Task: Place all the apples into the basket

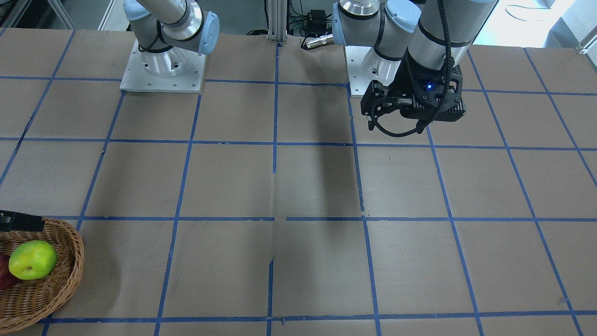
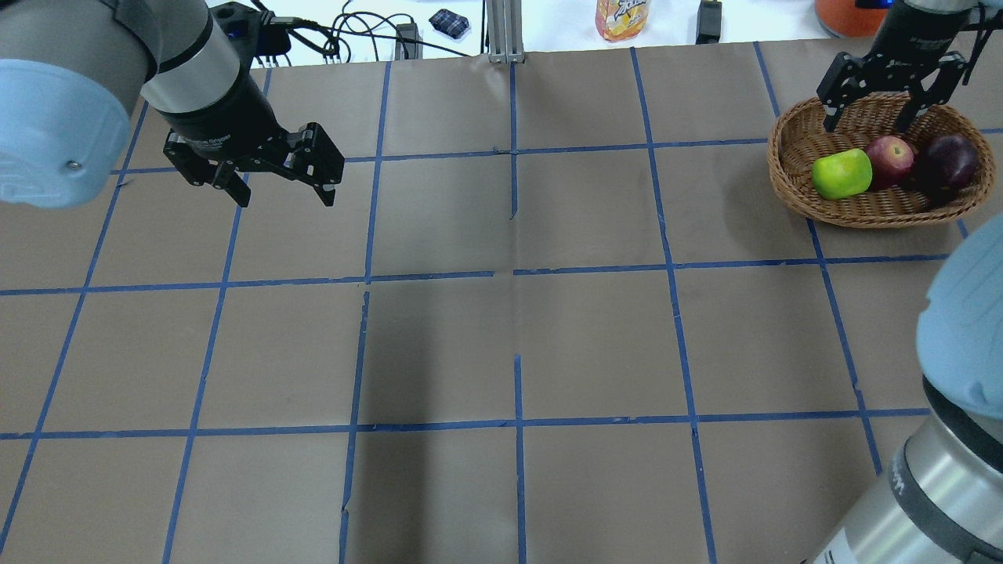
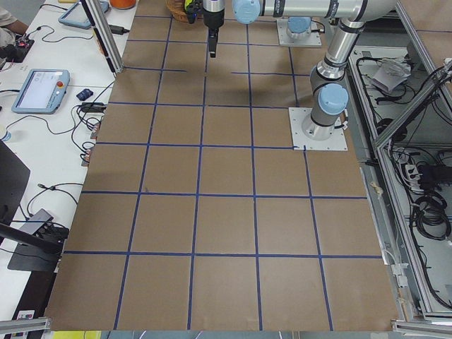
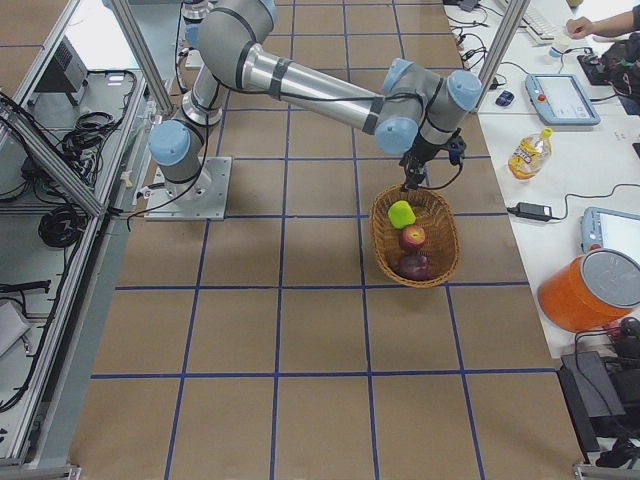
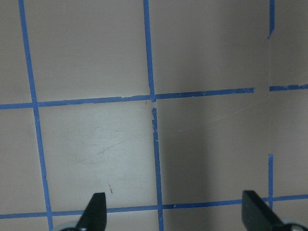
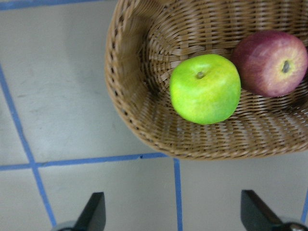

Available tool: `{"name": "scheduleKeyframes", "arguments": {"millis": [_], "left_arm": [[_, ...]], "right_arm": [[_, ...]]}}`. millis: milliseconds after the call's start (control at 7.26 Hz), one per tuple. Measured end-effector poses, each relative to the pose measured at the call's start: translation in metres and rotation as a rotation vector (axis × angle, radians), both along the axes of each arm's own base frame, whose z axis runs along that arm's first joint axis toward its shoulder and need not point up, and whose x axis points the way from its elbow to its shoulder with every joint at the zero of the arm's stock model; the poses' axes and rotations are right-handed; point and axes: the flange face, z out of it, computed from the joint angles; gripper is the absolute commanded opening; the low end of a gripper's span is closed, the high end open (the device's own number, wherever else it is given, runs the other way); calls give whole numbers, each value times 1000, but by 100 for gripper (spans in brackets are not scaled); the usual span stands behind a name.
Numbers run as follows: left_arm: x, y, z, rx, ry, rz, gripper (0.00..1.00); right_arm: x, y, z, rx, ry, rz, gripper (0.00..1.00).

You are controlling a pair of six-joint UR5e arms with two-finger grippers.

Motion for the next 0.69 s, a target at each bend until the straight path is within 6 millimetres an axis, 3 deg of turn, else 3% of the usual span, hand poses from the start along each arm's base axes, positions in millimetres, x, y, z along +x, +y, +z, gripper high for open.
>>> {"name": "scheduleKeyframes", "arguments": {"millis": [276, 413, 689], "left_arm": [[0, -1, -1, 1, 0, 1, 100], [0, -1, -1, 0, 0, 1, 100], [0, -2, -1, -5, 0, 0, 100]], "right_arm": [[55, 43, 71, -33, -9, 44, 100], [84, 65, 95, -61, -13, 31, 100], [154, 109, 112, -90, 2, -30, 100]]}}
